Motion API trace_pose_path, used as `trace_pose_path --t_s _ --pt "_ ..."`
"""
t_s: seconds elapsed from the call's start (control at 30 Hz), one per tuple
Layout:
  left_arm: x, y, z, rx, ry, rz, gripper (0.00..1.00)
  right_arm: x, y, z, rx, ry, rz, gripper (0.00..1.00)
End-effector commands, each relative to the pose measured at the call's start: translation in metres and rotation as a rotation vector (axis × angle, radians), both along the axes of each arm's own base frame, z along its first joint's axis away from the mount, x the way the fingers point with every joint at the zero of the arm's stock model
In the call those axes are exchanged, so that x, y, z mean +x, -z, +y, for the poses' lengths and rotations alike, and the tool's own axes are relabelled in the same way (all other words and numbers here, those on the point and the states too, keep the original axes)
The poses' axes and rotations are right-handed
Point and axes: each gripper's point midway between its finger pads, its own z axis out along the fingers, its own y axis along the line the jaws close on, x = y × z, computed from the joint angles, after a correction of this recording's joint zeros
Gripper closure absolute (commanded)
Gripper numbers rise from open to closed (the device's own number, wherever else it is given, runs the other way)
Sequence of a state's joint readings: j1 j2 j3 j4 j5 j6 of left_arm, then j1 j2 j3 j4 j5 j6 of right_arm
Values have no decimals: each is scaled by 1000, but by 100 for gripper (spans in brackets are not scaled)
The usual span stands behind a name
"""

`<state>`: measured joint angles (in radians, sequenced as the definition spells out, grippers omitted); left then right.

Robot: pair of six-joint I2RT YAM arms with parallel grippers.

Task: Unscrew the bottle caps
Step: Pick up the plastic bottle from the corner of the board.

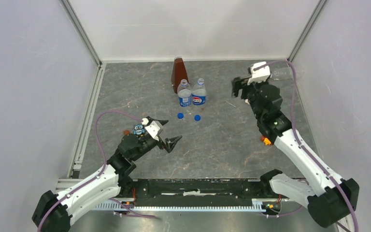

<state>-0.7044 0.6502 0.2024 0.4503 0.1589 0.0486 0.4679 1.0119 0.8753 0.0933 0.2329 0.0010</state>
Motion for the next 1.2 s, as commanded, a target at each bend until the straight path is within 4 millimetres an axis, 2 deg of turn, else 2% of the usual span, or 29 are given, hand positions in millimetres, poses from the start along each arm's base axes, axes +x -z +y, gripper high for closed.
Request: trace_pose_path --t_s 0.0,0.1,0.13,0.17,0.27,0.4,0.47,0.53,0.7,0.83,0.97,1.17 --pt "5 -14 1 -11 -19 -51 0 40 -18 -68 1 292 -21 11" --pt "4 -18 0 -33 -12 -50 0 83 -19 -98 70 379 46 9" --pt "3 -19 -1 -40 -7 -53 0 100 -9 -109 92 394 84 9" --pt "2 -21 -2 -48 0 -57 0 114 -10 -123 130 417 95 9" --pt "1 -22 -2 -60 6 -63 0 153 4 -164 245 472 149 8" --pt "2 -19 -2 -58 3 -49 0 190 43 -227 439 551 223 7" --pt "2 -17 -3 -61 5 -44 0 208 59 -243 498 542 256 8" --pt "3 -16 -3 -57 3 -40 0 220 72 -258 486 596 281 7" --pt "4 -24 -10 -111 17 -35 0 243 102 -267 517 638 317 8" --pt "5 -20 -16 -108 39 -15 0 256 131 -271 572 674 333 12" --pt "8 -11 -16 -84 31 5 0 260 155 -281 592 750 336 13" --pt "10 -9 -15 -75 18 2 0 266 187 -291 634 837 359 14"
